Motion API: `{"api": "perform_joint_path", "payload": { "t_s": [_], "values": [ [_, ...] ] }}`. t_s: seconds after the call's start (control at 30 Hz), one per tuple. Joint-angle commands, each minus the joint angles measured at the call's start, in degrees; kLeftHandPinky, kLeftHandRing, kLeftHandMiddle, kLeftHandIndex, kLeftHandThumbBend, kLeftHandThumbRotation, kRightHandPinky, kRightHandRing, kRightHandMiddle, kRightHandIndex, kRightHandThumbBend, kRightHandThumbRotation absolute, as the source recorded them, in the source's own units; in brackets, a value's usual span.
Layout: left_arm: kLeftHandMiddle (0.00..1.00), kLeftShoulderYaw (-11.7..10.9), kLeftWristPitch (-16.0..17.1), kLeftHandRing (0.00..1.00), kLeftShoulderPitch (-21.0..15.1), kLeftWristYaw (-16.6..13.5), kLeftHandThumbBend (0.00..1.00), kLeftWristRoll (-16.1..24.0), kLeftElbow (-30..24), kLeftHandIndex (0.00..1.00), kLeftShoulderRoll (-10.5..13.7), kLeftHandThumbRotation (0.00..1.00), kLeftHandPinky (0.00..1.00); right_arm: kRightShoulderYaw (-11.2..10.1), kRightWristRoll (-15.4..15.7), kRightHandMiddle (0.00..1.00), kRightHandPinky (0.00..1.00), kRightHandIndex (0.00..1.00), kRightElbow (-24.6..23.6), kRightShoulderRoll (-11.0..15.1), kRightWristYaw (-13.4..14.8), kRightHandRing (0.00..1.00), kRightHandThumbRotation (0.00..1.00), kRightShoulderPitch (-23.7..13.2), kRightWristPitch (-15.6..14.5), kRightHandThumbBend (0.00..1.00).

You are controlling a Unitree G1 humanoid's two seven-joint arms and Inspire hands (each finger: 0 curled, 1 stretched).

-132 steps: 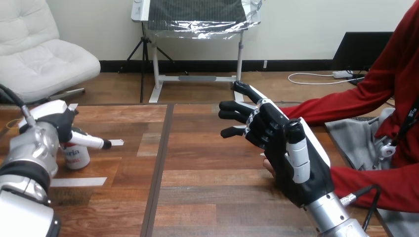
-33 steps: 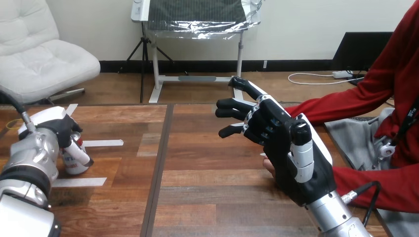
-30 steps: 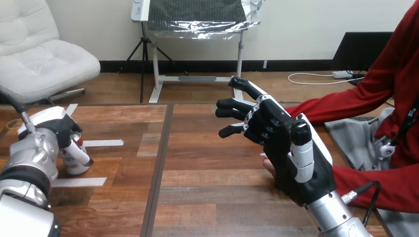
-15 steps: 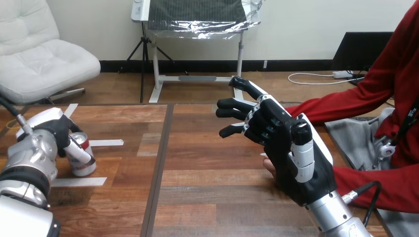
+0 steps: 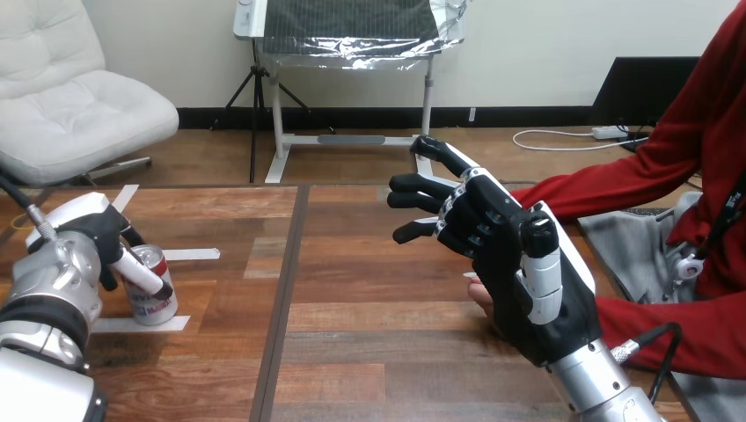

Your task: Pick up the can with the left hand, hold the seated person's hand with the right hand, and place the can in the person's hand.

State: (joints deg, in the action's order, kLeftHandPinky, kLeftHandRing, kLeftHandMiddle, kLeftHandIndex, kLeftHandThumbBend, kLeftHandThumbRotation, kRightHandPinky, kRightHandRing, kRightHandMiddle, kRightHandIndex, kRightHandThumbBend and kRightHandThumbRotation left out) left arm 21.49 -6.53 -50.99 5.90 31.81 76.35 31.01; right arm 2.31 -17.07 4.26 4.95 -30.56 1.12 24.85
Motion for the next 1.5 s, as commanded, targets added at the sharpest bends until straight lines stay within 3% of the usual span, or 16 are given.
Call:
{"api": "perform_joint_path", "payload": {
  "t_s": [0.0, 0.73, 1.13, 1.47],
  "values": [
    [0.46, 0.2, 0.0, 0.35, -1.4, -0.7, 0.63, 0.4, -0.6, 0.68, 0.2, 0.00, 0.24, -0.4, -0.6, 0.78, 0.63, 0.89, -1.7, 0.0, 0.0, 0.78, 1.00, -1.9, 0.8, 0.92],
    [0.50, -0.1, 0.1, 0.40, -1.2, -1.4, 0.65, 0.1, -0.6, 0.67, 0.1, 0.00, 0.30, -0.4, -0.8, 0.78, 0.63, 0.89, -1.9, 0.0, -0.2, 0.78, 1.00, -1.8, 0.8, 0.92],
    [0.53, 0.0, 0.2, 0.45, -1.2, -2.2, 0.68, 0.2, -0.8, 0.59, 0.0, 0.00, 0.34, -0.5, -0.5, 0.78, 0.63, 0.89, -2.0, 0.1, 0.0, 0.78, 1.00, -1.7, 0.8, 0.92],
    [0.61, 0.1, 0.6, 0.56, -0.9, -3.5, 0.69, 0.3, -0.8, 0.56, -0.2, 0.00, 0.45, -0.5, -0.6, 0.78, 0.63, 0.89, -2.2, 0.1, 0.0, 0.78, 1.00, -1.6, 0.7, 0.92]
  ]
}}
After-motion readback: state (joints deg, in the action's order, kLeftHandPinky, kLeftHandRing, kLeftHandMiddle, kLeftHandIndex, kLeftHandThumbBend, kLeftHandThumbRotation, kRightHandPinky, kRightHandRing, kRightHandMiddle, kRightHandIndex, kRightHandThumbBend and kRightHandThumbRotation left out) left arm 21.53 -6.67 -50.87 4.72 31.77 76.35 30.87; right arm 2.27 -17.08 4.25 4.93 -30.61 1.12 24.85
